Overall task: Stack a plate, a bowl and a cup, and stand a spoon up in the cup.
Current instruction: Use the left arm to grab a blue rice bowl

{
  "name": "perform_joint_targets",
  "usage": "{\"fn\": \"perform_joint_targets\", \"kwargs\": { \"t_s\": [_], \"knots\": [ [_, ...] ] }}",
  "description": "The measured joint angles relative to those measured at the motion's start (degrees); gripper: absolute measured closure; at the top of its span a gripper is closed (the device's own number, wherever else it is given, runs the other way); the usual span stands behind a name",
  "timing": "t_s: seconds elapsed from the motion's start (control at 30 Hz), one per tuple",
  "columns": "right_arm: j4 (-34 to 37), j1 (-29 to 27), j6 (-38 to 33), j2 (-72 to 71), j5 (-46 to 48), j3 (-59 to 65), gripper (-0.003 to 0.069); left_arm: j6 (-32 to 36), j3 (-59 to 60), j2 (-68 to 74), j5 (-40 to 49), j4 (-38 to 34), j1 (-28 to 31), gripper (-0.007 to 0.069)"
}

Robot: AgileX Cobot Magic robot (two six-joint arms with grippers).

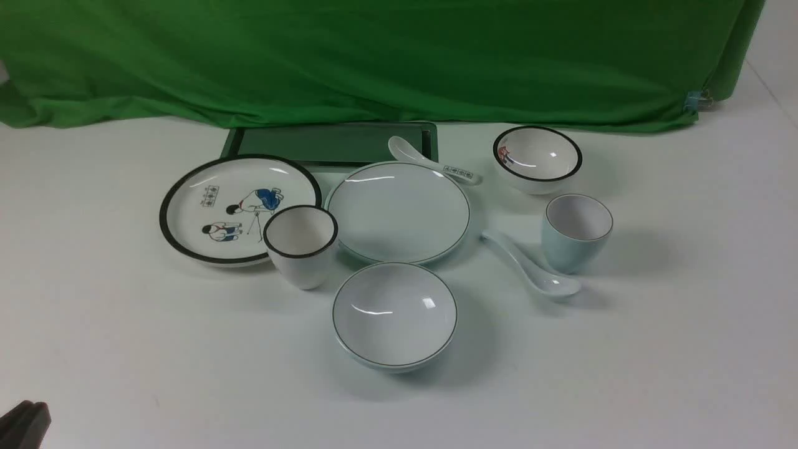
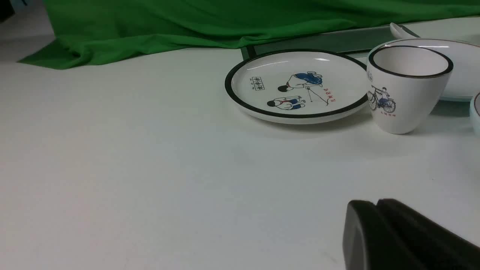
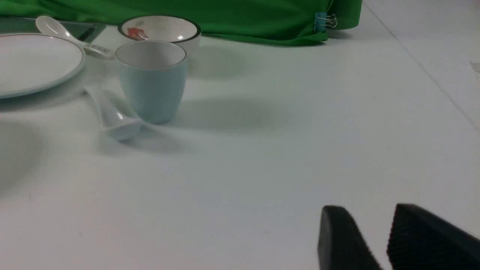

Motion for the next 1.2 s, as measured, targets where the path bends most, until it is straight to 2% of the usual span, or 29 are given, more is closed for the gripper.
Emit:
{"fn": "perform_joint_targets", "kwargs": {
  "t_s": [0.8, 1.0, 1.1, 1.2],
  "knots": [
    [0.0, 0.0, 0.0, 0.0, 0.0, 0.0, 0.0419, 0.0, 0.0, 0.0, -0.1, 0.7, 0.0, 0.0653],
    [-2.0, 0.0, -3.5, 0.0, 0.1, 0.0, 0.0419, 0.0, 0.0, 0.0, -0.2, 1.3, 0.0, 0.0653],
    [-2.3, 0.0, -4.2, 0.0, 0.0, 0.0, 0.0419, 0.3, 0.0, 0.0, -1.1, 1.5, 0.0, 0.0653],
    [-2.5, 0.0, -4.5, 0.0, -1.4, 0.0, 0.0419, 0.8, 0.0, 0.0, -5.6, 1.7, 0.0, 0.0653]
  ]
}}
